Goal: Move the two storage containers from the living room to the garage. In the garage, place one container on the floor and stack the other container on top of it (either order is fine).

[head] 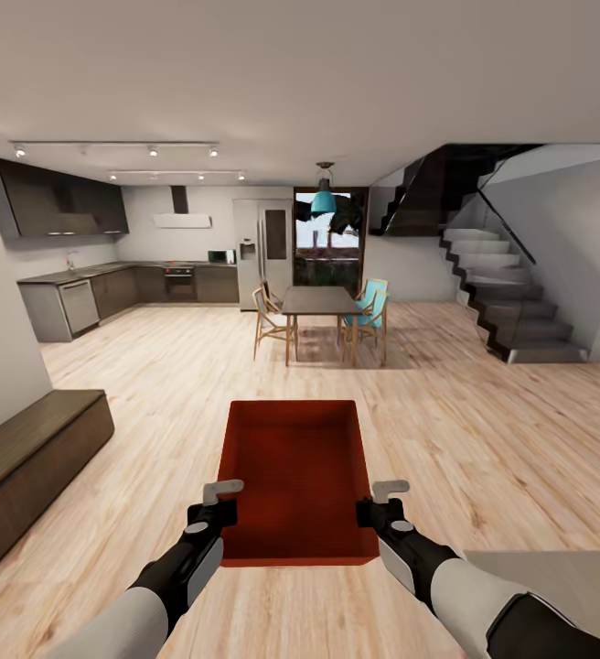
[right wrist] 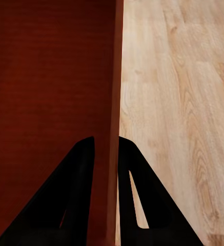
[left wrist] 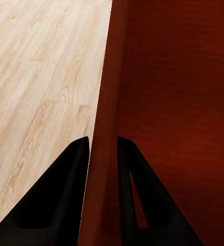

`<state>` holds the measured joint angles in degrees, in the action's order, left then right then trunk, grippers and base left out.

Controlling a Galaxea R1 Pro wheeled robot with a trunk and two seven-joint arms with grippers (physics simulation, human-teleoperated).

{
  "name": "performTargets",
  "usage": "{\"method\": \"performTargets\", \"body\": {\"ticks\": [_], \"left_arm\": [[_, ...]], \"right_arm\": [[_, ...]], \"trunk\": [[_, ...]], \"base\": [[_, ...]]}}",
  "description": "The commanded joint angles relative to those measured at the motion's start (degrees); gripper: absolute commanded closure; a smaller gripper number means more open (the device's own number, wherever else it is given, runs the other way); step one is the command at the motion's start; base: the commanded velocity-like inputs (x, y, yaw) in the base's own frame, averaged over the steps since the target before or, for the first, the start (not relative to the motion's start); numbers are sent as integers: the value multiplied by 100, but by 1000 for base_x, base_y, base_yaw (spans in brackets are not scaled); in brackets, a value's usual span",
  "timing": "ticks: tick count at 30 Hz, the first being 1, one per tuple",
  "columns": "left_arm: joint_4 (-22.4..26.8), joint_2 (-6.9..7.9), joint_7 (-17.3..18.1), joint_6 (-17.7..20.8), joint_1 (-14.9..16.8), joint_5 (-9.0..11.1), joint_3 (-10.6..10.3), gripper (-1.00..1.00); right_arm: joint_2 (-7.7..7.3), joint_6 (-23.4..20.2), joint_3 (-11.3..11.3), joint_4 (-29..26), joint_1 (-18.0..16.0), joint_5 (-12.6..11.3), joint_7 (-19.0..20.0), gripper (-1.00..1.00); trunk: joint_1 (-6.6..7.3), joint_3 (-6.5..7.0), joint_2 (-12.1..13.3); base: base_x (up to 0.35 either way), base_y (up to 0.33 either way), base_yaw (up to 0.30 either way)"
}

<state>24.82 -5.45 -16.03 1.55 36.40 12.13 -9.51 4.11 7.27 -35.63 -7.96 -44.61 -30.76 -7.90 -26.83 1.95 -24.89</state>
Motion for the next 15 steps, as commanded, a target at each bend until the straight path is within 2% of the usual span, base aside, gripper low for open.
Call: {"method": "performTargets", "body": {"ticks": [1, 15], "left_arm": [[16, -1, -135, -124, -2, -66, -78, 100], [-3, 0, -136, -121, -2, -53, -68, 100]], "right_arm": [[54, 32, 74, 31, -4, -141, -177, 100], [54, 62, 74, 31, -4, -140, -177, 100]], "trunk": [[-5, -2, -4], [-5, -2, -4]], "base": [[317, 0, 0], [319, 0, 0]]}}
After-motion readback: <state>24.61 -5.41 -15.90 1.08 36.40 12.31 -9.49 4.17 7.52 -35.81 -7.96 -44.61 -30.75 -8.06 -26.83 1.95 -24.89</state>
